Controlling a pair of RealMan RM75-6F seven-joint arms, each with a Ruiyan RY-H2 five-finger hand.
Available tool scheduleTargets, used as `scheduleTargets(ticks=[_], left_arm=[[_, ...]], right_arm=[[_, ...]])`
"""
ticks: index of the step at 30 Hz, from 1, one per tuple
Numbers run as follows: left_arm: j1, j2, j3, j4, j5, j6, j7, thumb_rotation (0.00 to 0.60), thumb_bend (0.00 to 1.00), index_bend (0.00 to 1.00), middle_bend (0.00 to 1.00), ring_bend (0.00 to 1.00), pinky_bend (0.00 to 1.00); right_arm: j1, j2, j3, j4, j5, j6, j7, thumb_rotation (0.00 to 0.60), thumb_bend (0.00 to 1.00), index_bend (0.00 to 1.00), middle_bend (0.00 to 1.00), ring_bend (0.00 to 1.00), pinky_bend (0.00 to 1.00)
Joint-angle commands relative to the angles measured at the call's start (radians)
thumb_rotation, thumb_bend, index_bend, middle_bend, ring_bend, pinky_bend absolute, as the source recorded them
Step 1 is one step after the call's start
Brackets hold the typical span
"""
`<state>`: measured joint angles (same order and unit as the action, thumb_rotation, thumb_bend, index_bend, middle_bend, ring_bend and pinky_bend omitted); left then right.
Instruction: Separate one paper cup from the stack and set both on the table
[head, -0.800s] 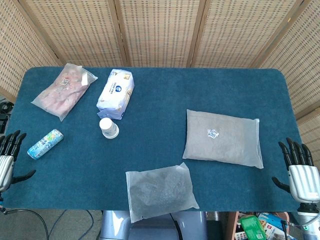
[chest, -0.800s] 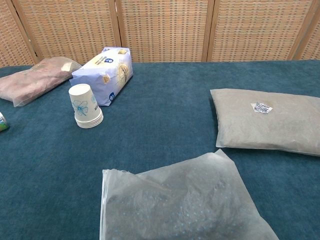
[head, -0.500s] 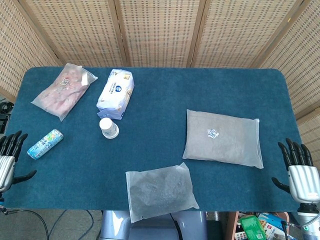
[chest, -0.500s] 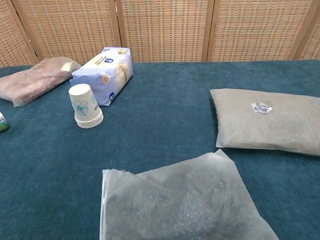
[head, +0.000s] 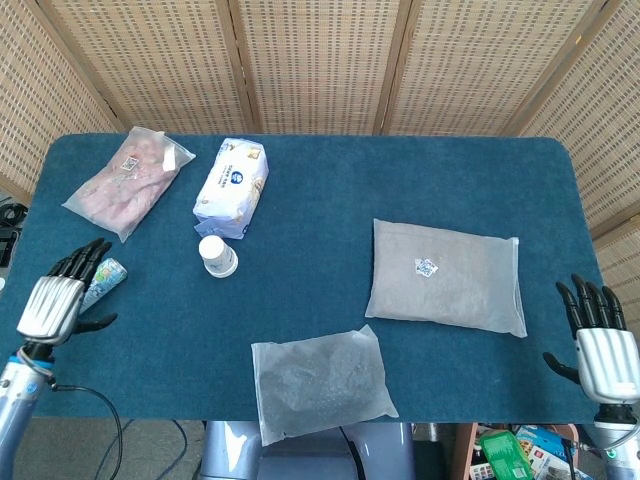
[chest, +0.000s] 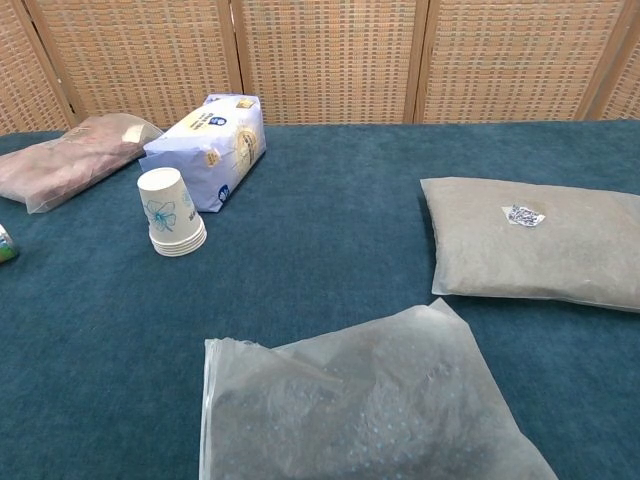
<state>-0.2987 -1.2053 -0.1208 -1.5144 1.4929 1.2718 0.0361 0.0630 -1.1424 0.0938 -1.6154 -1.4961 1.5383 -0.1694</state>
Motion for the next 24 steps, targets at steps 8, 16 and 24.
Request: scheduleTargets(ticks=[8,16,24], left_arm=[[-0.224,-0.166,-0.09,0.158,-0.111,-0.238,0.171,0.6,0.14,0.18,0.21,0.23,0.28],[-0.312,-0.264,-0.111,0.24,-0.16,-0.304,0.236,0.6,0.17,0.23,0.24,0.25,0.31],[-0.353,-0.331,-0.11,0.293,-0.2,-0.325,0.294,0.6,0.18,0.24,0.24,0.25,0.31]], right_arm=[[0.002,0.003,0.006,0.006,0.026,-0.016,0.006,0.6,0.0,0.0,0.0,0.0,0.0],[0.007,0.003,0.011,0.016,0.045,-0.032,0.018,0.6,0.0,0.0,0.0,0.0,0.0],[0.009,0.004,0.015,0.023,0.056,-0.041,0.032,0.6,0.0,0.0,0.0,0.0,0.0]])
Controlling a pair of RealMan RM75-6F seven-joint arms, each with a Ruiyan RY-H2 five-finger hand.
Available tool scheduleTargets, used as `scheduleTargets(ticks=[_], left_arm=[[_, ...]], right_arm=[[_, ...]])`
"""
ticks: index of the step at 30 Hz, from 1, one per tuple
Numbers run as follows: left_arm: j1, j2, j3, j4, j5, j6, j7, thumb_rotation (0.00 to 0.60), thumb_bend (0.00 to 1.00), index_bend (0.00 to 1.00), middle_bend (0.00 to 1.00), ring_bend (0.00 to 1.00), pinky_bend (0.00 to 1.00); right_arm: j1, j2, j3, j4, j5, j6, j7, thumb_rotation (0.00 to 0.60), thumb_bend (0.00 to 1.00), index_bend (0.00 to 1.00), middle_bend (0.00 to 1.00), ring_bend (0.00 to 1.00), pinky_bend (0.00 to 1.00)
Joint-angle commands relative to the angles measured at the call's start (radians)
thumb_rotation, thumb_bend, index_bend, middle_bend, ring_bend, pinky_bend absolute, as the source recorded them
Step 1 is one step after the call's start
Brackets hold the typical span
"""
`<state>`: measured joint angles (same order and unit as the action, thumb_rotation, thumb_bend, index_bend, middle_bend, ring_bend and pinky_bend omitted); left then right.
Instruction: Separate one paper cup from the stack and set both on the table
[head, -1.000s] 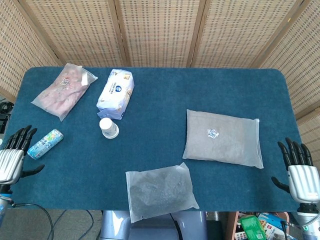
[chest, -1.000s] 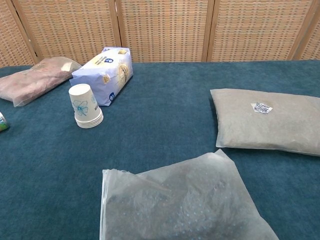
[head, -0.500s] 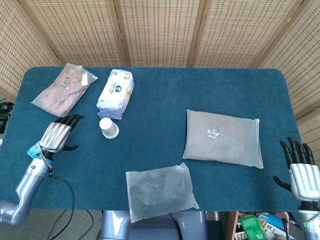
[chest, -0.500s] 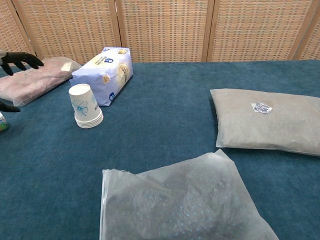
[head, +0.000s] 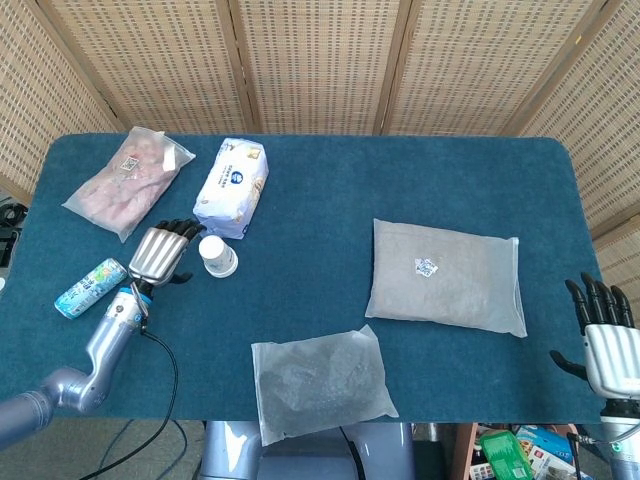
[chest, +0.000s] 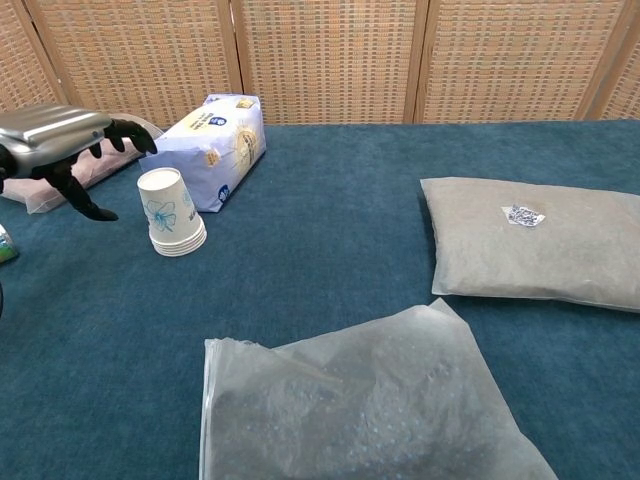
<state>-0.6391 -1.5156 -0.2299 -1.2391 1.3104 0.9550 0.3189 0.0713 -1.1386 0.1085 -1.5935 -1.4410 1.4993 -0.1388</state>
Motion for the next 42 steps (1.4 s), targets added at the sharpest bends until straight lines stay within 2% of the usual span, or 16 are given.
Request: scheduleTargets(ticks=[1,8,21,32,39,42], left_arm=[[-0.017,-0.026,-0.001,0.023,-0.023,-0.012,0.013,0.6,0.18,0.24,0.24,0.25,0.32],[-0.038,-0.077,-0.002,0.068,-0.042,0.002,0.03,0.6,0.18,0.29,0.29,0.32,0.37],[-0.073,-0.156,-0.013,0.145,-0.056,0.036,0.037,0.6,0.18,0.34,0.33,0.36,0.42],[-0.084,-0.203,-0.015,0.186,-0.066,0.065,0.035,0.6,0.19,0.46,0.46,0.46,0.51],[-0.068,-0.16,-0.034,0.112,-0.072,0.102,-0.007,0.6,0.2,0.47,0.46,0.47,0.52],[-0.034,-0.087,-0.075,-0.024,-0.092,0.122,-0.137,0.6,0.2,0.47,0.46,0.47,0.52]], right_arm=[[0.001,0.0,0.0,0.002,0.002,-0.003,0.002,0.6,0.0,0.0,0.0,0.0,0.0],[0.005,0.0,0.003,0.006,0.008,-0.01,0.008,0.6,0.0,0.0,0.0,0.0,0.0],[0.009,0.0,0.006,0.014,0.019,-0.021,0.024,0.6,0.0,0.0,0.0,0.0,0.0],[0.009,0.004,0.009,0.018,0.024,-0.021,0.04,0.6,0.0,0.0,0.0,0.0,0.0],[0.009,0.006,0.008,0.018,0.023,-0.021,0.042,0.6,0.0,0.0,0.0,0.0,0.0],[0.01,0.005,0.005,0.018,0.023,-0.025,0.041,0.6,0.0,0.0,0.0,0.0,0.0]])
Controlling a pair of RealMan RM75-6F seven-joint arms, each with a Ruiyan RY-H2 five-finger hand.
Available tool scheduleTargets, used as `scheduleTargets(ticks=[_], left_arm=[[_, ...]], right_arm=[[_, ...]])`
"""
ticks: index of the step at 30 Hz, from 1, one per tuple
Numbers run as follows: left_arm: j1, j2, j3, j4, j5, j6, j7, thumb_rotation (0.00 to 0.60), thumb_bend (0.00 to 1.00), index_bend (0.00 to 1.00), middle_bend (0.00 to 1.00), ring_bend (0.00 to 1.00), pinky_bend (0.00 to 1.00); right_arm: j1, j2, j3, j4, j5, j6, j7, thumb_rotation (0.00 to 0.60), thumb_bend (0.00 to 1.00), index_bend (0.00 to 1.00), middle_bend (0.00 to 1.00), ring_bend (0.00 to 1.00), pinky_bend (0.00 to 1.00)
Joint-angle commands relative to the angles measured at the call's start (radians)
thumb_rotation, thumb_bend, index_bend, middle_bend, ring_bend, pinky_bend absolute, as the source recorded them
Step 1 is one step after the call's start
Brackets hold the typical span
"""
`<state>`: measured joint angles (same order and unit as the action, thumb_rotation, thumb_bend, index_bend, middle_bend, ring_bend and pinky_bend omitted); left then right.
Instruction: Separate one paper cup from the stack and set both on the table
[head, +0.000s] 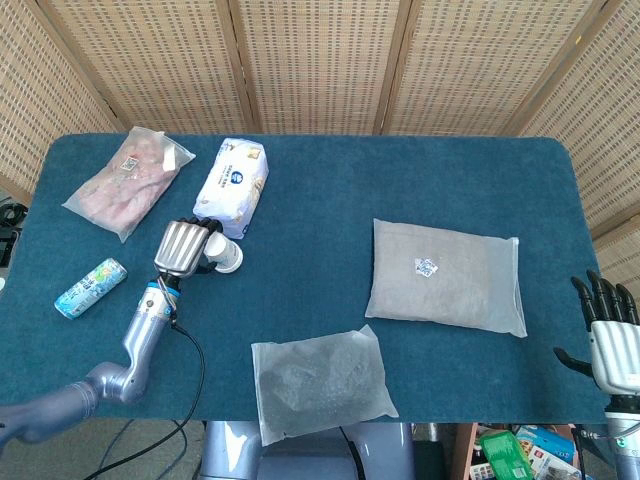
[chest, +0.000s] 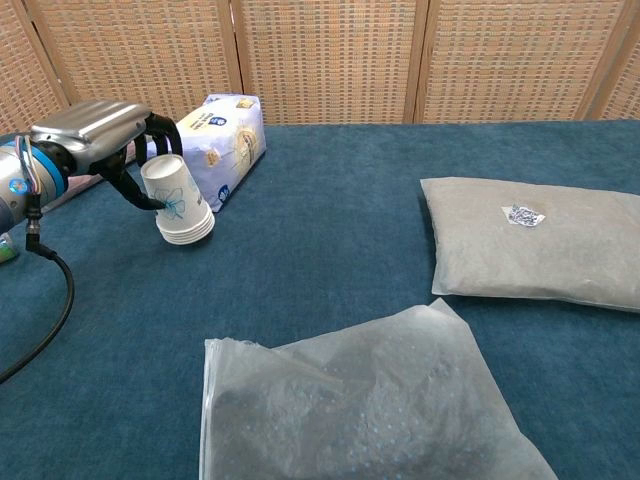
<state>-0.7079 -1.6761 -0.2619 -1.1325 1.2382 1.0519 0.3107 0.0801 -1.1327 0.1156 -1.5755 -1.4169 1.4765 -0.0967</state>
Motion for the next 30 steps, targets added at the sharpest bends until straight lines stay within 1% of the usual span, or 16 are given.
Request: scheduleTargets(ticks=[1,2,5,8,9,10,11,13,15,16,20,24,27,30], left_arm=[[0.046,0.101,-0.053,-0.175,-0.03,0.018,-0.179,0.6,0.2,0.47,0.46,0.47,0.52],[0.061,0.134,-0.066,-0.229,-0.043,0.004,-0.25,0.6,0.2,0.47,0.46,0.47,0.52],[0.089,0.198,-0.088,-0.322,-0.066,-0.041,-0.423,0.6,0.2,0.47,0.46,0.47,0.52],[0.112,0.257,-0.111,-0.411,-0.112,-0.132,-0.621,0.6,0.21,0.47,0.46,0.47,0.52],[0.118,0.281,-0.124,-0.448,-0.132,-0.179,-0.706,0.6,0.22,0.47,0.46,0.47,0.52],[0.121,0.298,-0.133,-0.469,-0.141,-0.21,-0.761,0.6,0.22,0.47,0.46,0.47,0.52],[0.126,0.32,-0.147,-0.495,-0.147,-0.254,-0.841,0.6,0.23,0.47,0.46,0.47,0.52],[0.13,0.338,-0.161,-0.513,-0.13,-0.296,-0.933,0.6,0.24,0.47,0.46,0.47,0.52],[0.129,0.34,-0.169,-0.526,-0.113,-0.328,-1.009,0.6,0.24,0.47,0.46,0.47,0.52],[0.121,0.332,-0.174,-0.531,-0.106,-0.353,-1.054,0.6,0.24,0.47,0.46,0.47,0.52],[0.088,0.289,-0.181,-0.494,-0.074,-0.399,-1.145,0.6,0.25,0.47,0.46,0.47,0.52],[0.052,0.242,-0.189,-0.457,-0.05,-0.438,-1.227,0.6,0.26,0.47,0.46,0.47,0.52],[0.025,0.209,-0.196,-0.435,-0.036,-0.458,-1.276,0.6,0.27,0.47,0.46,0.47,0.52],[-0.01,0.173,-0.196,-0.416,-0.023,-0.473,-1.288,0.6,0.27,0.47,0.46,0.47,0.52]], right_arm=[[0.001,-0.002,-0.003,0.0,-0.003,-0.003,-0.002,0.6,0.0,0.0,0.0,0.0,0.0],[0.003,-0.002,-0.005,0.001,-0.007,-0.005,-0.001,0.6,0.0,0.0,0.0,0.0,0.0],[0.007,-0.003,-0.007,0.005,-0.025,0.0,0.003,0.6,0.0,0.0,0.0,0.0,0.0],[0.018,-0.009,-0.003,0.029,-0.071,0.025,0.02,0.6,0.0,0.05,0.0,0.0,0.0],[0.024,-0.014,-0.002,0.049,-0.097,0.039,0.03,0.6,0.0,0.08,0.0,0.0,0.0],[0.029,-0.017,-0.002,0.065,-0.117,0.047,0.038,0.6,0.0,0.1,0.0,0.0,0.0],[0.04,-0.021,-0.001,0.091,-0.15,0.061,0.051,0.6,0.0,0.12,0.01,0.0,0.0],[0.066,-0.027,0.001,0.144,-0.208,0.077,0.079,0.6,0.0,0.15,0.03,0.0,0.0],[0.092,-0.031,0.002,0.193,-0.252,0.083,0.107,0.6,0.0,0.17,0.06,0.0,0.0],[0.122,-0.033,0.005,0.224,-0.29,0.082,0.132,0.6,0.0,0.19,0.07,0.0,0.0],[0.193,-0.047,0.008,0.326,-0.361,0.083,0.235,0.6,0.01,0.23,0.11,0.0,0.0],[0.255,-0.071,0.018,0.419,-0.41,0.105,0.282,0.6,0.05,0.29,0.15,0.0,0.0],[0.296,-0.079,0.026,0.451,-0.435,0.123,0.309,0.6,0.08,0.31,0.17,0.0,0.0],[0.34,-0.081,0.039,0.449,-0.463,0.149,0.338,0.6,0.1,0.34,0.19,0.0,0.0]])
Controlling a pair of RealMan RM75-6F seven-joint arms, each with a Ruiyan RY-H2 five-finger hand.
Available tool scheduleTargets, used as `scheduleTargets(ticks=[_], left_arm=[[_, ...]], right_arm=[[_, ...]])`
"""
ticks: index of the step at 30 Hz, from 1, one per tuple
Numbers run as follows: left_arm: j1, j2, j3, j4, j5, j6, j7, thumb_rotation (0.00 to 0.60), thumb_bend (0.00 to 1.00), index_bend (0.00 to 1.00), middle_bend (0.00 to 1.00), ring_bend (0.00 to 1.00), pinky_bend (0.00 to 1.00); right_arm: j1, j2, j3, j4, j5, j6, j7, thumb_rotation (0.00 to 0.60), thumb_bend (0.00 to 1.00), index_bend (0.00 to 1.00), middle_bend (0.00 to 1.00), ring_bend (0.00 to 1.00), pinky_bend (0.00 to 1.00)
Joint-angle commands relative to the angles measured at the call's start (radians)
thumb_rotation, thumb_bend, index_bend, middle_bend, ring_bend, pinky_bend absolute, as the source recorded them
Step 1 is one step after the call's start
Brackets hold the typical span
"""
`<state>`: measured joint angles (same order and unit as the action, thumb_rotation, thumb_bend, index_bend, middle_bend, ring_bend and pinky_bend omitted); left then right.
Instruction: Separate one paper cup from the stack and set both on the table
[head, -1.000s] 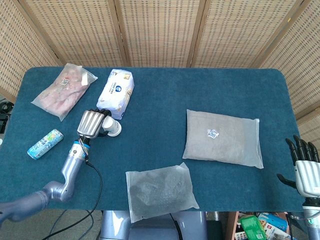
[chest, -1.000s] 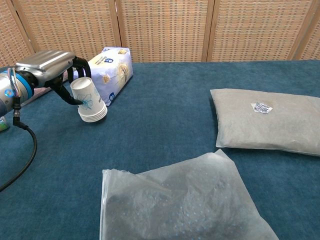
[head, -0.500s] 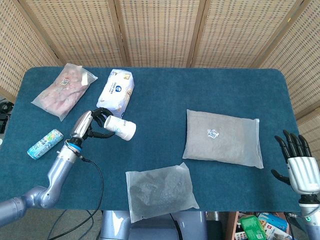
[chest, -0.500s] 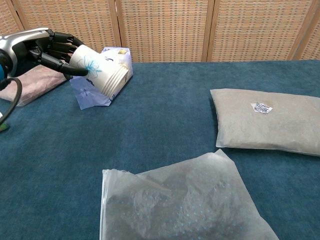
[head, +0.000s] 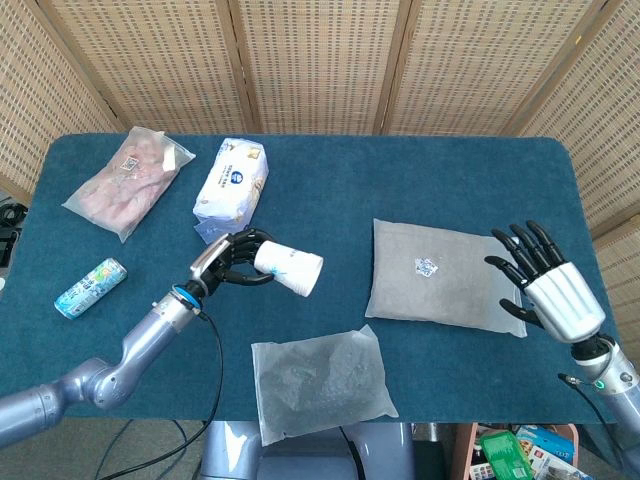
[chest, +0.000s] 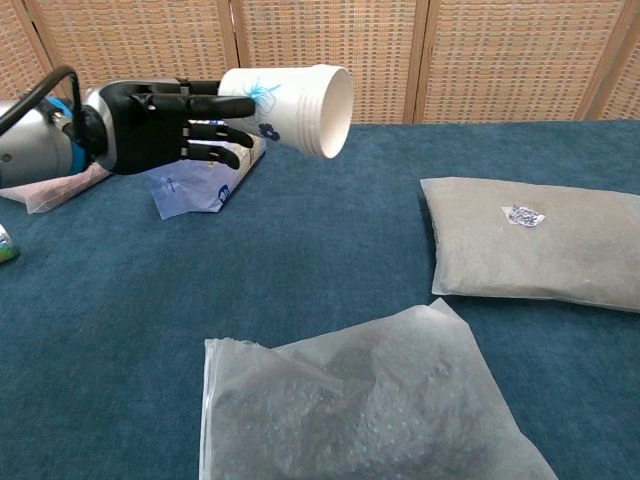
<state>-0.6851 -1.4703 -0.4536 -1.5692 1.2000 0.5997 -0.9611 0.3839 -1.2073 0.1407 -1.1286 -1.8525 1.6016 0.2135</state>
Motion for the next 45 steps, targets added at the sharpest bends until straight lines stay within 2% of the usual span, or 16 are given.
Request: scheduleTargets(ticks=[1,11,21,31,37,45], left_arm=[[-0.04,-0.039,-0.006,0.027,0.015,-0.024,-0.018,0.6,0.27,0.47,0.46,0.47,0.52],[-0.136,-0.145,-0.026,0.104,-0.045,-0.038,-0.004,0.6,0.27,0.47,0.46,0.47,0.52],[-0.194,-0.212,-0.038,0.145,-0.093,-0.045,0.026,0.6,0.27,0.47,0.46,0.47,0.52],[-0.261,-0.271,-0.061,0.178,-0.151,-0.06,0.076,0.6,0.27,0.47,0.46,0.47,0.52],[-0.272,-0.278,-0.067,0.182,-0.185,-0.056,0.106,0.6,0.27,0.47,0.46,0.47,0.52],[-0.277,-0.283,-0.075,0.184,-0.208,-0.059,0.126,0.6,0.27,0.47,0.46,0.47,0.52]], right_arm=[[0.046,-0.007,0.016,0.001,-0.032,0.028,0.034,0.6,0.12,0.35,0.19,0.0,0.0],[0.211,-0.02,0.021,-0.015,-0.119,-0.027,-0.003,0.6,0.19,0.41,0.26,0.0,0.01],[0.298,-0.043,0.002,-0.044,-0.161,-0.073,-0.071,0.6,0.23,0.44,0.28,0.01,0.04],[0.317,-0.065,-0.014,-0.043,-0.143,-0.058,-0.093,0.6,0.26,0.47,0.29,0.03,0.05],[0.32,-0.07,-0.023,-0.034,-0.137,-0.034,-0.083,0.6,0.28,0.52,0.3,0.04,0.06],[0.337,-0.087,-0.031,-0.031,-0.143,-0.02,-0.109,0.6,0.31,0.53,0.31,0.05,0.07]])
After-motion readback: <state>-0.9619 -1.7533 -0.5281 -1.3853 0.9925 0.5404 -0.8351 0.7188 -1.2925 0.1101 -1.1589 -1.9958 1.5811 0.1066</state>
